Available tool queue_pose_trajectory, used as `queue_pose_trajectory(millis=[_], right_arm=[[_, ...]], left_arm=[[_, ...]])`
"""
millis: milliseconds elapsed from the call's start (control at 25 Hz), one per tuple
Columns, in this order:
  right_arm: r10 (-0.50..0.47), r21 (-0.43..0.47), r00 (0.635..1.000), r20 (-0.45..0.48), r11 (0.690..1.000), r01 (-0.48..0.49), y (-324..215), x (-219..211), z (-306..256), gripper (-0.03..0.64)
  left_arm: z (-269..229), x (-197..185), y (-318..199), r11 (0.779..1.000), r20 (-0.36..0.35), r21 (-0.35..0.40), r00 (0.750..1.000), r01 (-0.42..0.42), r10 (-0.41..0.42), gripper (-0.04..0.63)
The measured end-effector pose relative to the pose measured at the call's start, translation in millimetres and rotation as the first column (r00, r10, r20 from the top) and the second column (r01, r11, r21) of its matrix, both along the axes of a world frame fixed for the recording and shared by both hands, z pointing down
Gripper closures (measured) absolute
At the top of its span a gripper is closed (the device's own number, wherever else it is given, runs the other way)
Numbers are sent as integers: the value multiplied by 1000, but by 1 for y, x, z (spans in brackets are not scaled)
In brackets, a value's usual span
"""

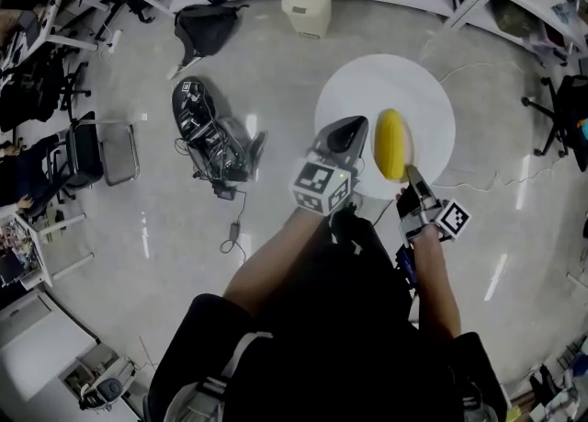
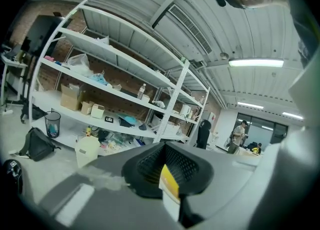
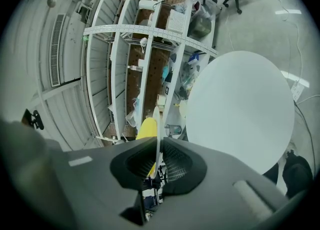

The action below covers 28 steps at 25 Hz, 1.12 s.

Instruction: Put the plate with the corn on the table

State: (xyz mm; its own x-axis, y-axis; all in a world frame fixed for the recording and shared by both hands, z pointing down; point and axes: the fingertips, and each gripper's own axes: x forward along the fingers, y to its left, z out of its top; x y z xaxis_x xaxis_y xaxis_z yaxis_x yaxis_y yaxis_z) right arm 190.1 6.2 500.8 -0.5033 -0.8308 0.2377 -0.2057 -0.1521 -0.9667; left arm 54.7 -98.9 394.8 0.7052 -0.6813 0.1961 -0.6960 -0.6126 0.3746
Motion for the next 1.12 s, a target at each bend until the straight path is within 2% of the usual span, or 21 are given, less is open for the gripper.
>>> queue_pose_trajectory(millis=[1120], right_arm=[[-38, 36, 998, -48, 999, 40, -30, 3, 76, 575]], left_arm=[[83, -18, -29, 995, 17, -61, 996, 83, -82, 591]])
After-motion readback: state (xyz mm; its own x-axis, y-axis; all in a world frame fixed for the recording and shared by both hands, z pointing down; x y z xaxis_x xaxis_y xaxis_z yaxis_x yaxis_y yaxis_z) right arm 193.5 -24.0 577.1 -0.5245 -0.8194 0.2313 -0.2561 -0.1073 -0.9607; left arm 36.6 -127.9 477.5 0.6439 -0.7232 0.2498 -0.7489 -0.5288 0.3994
